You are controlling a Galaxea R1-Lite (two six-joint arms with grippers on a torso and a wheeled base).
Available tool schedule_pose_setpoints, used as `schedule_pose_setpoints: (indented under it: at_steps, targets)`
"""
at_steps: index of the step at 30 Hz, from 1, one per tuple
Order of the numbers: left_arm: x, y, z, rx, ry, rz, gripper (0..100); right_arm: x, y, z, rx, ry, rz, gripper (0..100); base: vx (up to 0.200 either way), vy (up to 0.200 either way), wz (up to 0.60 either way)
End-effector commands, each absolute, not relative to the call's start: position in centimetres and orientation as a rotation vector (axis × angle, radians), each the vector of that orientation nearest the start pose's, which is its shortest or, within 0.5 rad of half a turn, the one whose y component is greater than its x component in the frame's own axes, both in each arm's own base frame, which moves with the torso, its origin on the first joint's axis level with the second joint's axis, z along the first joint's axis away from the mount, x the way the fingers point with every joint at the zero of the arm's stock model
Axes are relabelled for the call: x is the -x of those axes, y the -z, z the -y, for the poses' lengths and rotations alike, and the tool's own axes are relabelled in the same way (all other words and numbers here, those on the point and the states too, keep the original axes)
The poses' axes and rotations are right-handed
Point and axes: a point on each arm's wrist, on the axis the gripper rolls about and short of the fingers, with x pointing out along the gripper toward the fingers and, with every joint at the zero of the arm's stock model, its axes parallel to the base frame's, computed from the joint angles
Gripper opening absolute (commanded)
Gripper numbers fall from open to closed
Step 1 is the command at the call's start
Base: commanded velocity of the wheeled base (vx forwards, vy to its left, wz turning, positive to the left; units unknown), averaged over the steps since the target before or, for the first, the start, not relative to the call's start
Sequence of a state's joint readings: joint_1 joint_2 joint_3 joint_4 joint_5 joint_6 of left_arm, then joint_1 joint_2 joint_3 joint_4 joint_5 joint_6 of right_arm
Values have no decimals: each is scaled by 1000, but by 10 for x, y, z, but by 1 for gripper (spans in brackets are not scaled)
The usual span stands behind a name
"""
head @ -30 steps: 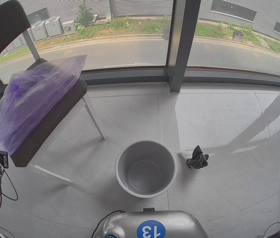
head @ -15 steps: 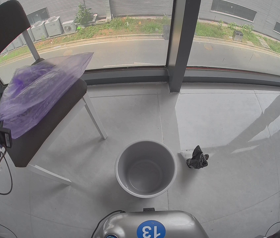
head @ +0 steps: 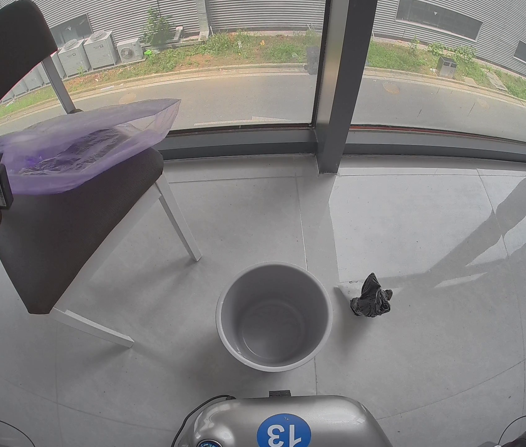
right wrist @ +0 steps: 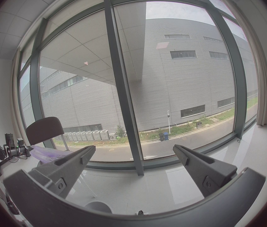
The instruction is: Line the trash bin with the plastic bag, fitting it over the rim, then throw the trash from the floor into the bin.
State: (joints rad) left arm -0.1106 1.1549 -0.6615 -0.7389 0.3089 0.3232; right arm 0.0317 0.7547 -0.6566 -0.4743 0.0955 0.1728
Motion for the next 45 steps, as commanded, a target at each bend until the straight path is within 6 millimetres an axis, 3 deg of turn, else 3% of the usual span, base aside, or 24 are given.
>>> schedule_pose_setpoints:
  at_steps: [1, 7, 12, 17, 24, 34, 45]
  targets:
    - [-162, -321, 21, -249, -183, 260, 0, -72, -289, -6, -178, -143, 341, 100, 0, 0, 0]
    - [-156, -351, 32, -241, -107, 261, 0, -86, -290, -12, -208, -134, 354, 100, 0, 0, 0]
    - [-152, -386, 44, -224, -32, 294, 0, -113, -279, -38, -259, -155, 268, 100, 0, 0, 0]
    - [-151, -402, 55, -212, 33, 299, 0, -137, -261, -53, -275, -148, 267, 100, 0, 0, 0]
    - [-152, -420, 84, -205, 131, 302, 0, -144, -236, -80, -327, -251, 180, 100, 0, 0, 0]
    - [-145, -435, 124, -141, 201, 307, 0, -149, -211, -103, -462, -420, 10, 100, 0, 0, 0]
    - [-136, -434, 126, -82, 226, 324, 0, -164, -173, -132, -490, -449, -196, 100, 0, 0, 0]
